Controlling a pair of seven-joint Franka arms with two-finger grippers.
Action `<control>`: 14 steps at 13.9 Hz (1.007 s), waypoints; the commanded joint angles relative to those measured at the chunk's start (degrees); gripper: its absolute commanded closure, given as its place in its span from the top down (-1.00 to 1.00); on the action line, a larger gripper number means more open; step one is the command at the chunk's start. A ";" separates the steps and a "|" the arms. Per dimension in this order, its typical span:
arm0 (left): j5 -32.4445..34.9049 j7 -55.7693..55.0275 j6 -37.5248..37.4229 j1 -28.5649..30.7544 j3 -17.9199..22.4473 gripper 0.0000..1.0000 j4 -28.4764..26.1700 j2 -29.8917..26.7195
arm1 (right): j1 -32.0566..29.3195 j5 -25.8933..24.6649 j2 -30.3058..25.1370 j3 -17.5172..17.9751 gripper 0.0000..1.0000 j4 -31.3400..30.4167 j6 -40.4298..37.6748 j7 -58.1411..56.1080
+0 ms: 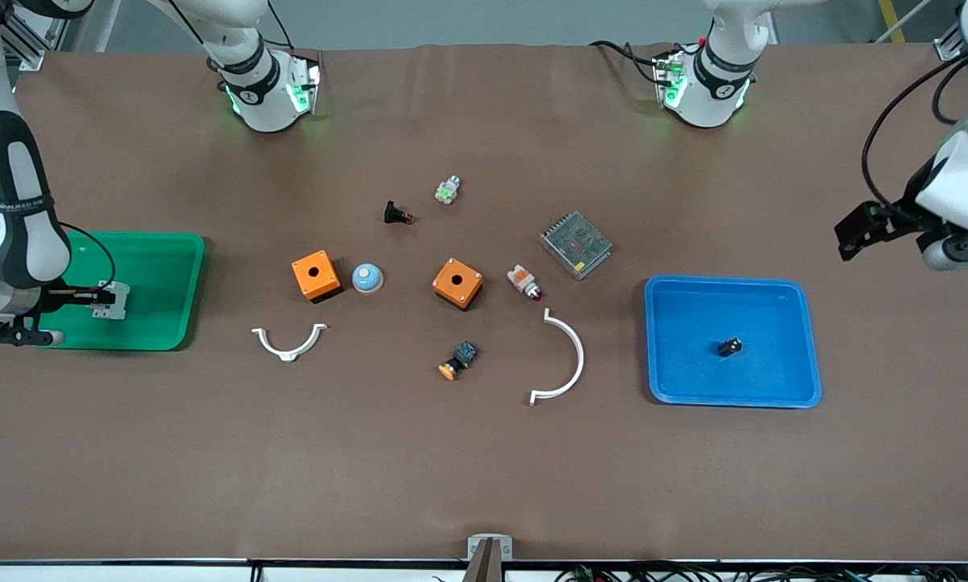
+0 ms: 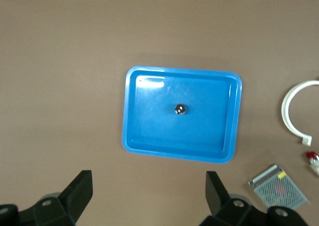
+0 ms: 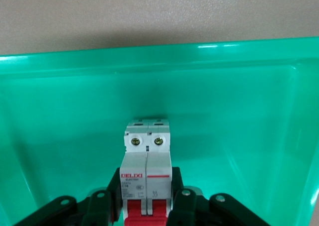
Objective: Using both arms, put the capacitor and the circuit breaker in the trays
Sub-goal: 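Open the right gripper over the green tray while the left gripper withdraws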
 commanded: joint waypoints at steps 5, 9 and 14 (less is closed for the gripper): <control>-5.91 6.33 -7.73 -8.10 10.83 1.00 -0.61 -4.71 | 0.71 -1.35 -12.11 1.61 1.00 -0.83 -10.53 1.31; -5.91 2.30 -7.72 -6.35 6.53 1.00 -2.64 -6.38 | 6.68 -0.83 -22.57 1.70 1.00 -0.91 -21.34 9.91; -5.91 1.05 -8.25 -5.55 5.20 1.00 -3.07 -7.52 | 18.11 2.42 -29.97 1.79 1.00 -0.83 -27.70 23.27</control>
